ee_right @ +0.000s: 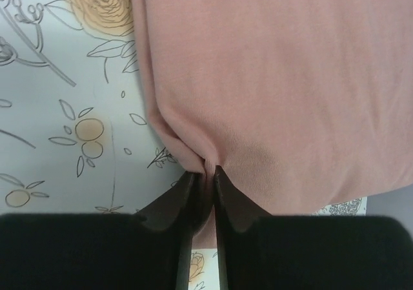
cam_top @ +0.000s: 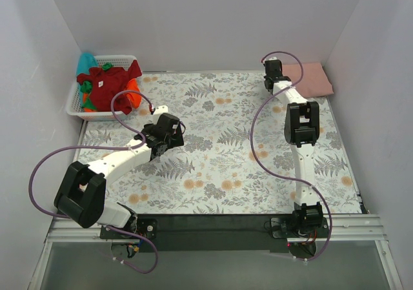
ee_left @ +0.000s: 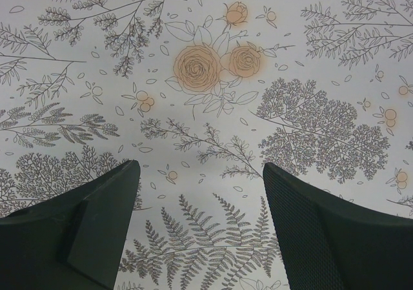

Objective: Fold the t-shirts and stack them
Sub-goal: Neatly place the folded tshirt to the corner

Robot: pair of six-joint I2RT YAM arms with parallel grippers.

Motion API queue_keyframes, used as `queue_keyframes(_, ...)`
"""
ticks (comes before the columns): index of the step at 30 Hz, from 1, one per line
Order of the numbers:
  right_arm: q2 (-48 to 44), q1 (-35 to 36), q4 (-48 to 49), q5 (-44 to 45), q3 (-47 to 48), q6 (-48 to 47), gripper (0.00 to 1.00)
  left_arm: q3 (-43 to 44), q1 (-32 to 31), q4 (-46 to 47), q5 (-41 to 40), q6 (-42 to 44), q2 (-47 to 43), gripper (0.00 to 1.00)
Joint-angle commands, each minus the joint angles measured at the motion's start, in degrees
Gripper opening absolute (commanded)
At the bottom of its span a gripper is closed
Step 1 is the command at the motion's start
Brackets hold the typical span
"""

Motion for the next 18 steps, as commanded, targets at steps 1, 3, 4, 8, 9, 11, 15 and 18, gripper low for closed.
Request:
queue_keyframes(1, -5.34, 0.34, 3.73, -5.57, -1.87, -0.65, 0.23, 1.21, -0.18, -0.43, -1.51, -0.77, -2.63, 0.76)
queue_keyframes(3, -7.46, 0.86, 4.18, -6.89, -3.97, -0.65, 0.27, 1.12, -0.27, -0.6, -1.51, -0.95, -3.69, 0.77)
queue_keyframes(4, -9.73, 1.04, 4.35, -8.55, -4.59, -0.21, 0.32, 0.95, -0.27, -0.6, -1.51, -1.04, -5.09, 0.76)
queue_keyframes(8, -17.82, 2.01, 4.27, -13.39, -9.33, 2.41, 0.49, 1.03, -0.27, -1.21, -2.12, -1.39, -9.21, 0.77)
queue_keyframes(9, -19.93, 2.1, 4.09, -14.27, -11.96, 3.3, 0.52, 1.04, -0.18, -1.65, -2.12, -1.48, -10.28, 0.77)
queue_keyframes(11, -26.61, 2.1, 3.57, -17.0, -15.31, 6.36, 0.62, 1.56, -0.27, -2.18, -2.21, -1.74, -13.43, 0.77)
queue_keyframes(15, -38.91, 2.01, 0.42, -18.94, -23.13, 10.77, 0.7, 3.14, -0.27, -5.6, -3.52, -1.83, -19.15, 0.8)
queue_keyframes(18, -50.24, 2.01, -2.66, -18.15, -30.25, 13.58, 0.74, 4.46, -0.18, -8.5, -5.46, -1.83, -24.51, 0.85)
